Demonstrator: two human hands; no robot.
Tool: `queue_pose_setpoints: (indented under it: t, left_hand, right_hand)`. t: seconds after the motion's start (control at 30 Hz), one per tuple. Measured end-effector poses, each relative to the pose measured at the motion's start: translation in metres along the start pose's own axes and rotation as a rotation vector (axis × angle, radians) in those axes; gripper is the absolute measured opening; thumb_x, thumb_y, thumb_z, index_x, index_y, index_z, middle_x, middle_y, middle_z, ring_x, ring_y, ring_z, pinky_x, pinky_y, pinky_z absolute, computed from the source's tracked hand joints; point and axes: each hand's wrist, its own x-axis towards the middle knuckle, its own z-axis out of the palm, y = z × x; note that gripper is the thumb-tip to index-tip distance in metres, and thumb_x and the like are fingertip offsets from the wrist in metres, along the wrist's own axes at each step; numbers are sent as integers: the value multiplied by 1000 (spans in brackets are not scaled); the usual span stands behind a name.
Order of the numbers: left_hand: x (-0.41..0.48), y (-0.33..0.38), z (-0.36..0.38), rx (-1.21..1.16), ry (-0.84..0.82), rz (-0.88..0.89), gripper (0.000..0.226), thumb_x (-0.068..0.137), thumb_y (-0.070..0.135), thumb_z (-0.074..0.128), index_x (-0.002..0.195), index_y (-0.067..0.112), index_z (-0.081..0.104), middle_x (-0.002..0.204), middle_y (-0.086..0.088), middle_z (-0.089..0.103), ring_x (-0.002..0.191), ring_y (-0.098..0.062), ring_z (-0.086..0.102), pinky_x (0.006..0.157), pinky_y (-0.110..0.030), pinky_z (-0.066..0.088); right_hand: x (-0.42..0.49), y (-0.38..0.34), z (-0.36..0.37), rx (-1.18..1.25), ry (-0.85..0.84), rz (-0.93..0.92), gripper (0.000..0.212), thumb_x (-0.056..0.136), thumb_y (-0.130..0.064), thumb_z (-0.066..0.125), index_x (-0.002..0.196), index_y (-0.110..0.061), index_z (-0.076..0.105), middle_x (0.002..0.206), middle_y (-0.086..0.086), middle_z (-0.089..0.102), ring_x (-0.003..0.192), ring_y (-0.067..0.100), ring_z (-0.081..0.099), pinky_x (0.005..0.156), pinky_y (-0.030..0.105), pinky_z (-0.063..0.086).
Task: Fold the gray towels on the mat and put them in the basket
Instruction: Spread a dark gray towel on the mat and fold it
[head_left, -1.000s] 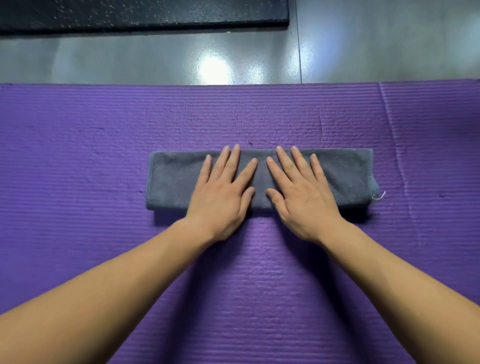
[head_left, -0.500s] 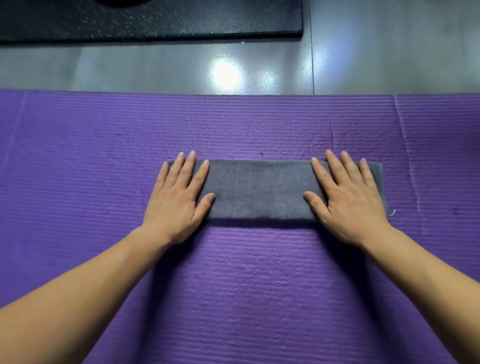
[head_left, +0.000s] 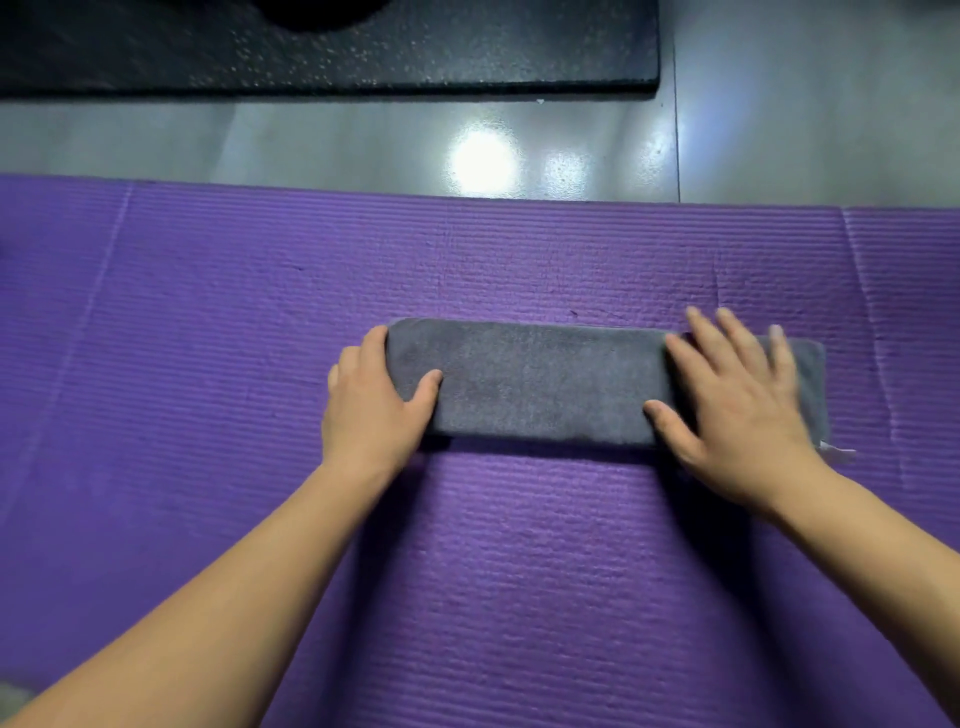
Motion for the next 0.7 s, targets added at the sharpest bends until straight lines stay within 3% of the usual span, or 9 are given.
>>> queue_pose_setpoints:
  t: [0.07,0.13,0.3,0.47,0.53,0.57,0.63,0.7]
  left_hand:
    - [2,3,-3,-59,-17,-90,75,84,51,74,142,14,44,130,-14,55,125,-34,49,104,-46,43]
    - [3,5,-7,-78,-43,-148,76,82,54,74,139,13,45,131,-13,55,124,-33,52,101,-44,45]
    - [10,8,-14,-155,-164,-258,63,80,58,75,121,15,53,117,-4,66,109,-27,63,89,-38,49]
    - [2,12,-15,-775,-219,-357,54,68,57,79,95,13,65,91,1,71,82,-16,66,75,-35,50]
    - [-11,24,-17,-1011,-160,-238,42,85,48,70,96,8,63,88,0,66,78,-8,59,75,-29,48]
    - [-19,29,-17,-1069,-160,-134,46,92,49,60,103,5,64,97,-2,66,86,-7,60,81,-28,49]
    - [-35,36,-11,-974,-226,116,59,94,58,44,127,12,62,136,-5,59,125,-11,55,109,-31,42]
    - [-50,43,-4,-720,-342,362,62,96,64,36,145,27,45,164,-3,28,154,-9,20,125,-27,16]
  right_hand:
    - [13,-41,-5,98,64,-182,62,86,-51,45,134,-14,57,153,11,46,138,35,43,112,57,35]
    - [30,-82,-3,226,6,-314,55,88,-46,49,131,-14,57,151,9,47,128,34,49,104,51,45]
    - [61,-110,13,255,-188,-321,56,84,-49,70,130,-21,55,154,-1,40,123,30,42,104,51,42]
    - [55,-103,18,401,-168,-299,58,78,-53,65,130,-27,57,152,-6,44,122,26,44,106,51,41]
    - [52,-103,14,497,-172,-254,57,81,-55,60,131,-28,60,148,-8,50,123,21,47,109,47,39]
    - [50,-103,10,609,-176,-214,52,85,-55,57,130,-29,61,142,-12,56,122,17,50,110,43,40]
    - [43,-100,-2,922,-158,-98,34,95,-46,52,124,-35,64,124,-21,66,117,6,58,107,33,43]
    - [33,-94,-16,1184,-81,24,29,100,-37,46,118,-29,67,117,-14,71,112,6,63,103,26,46]
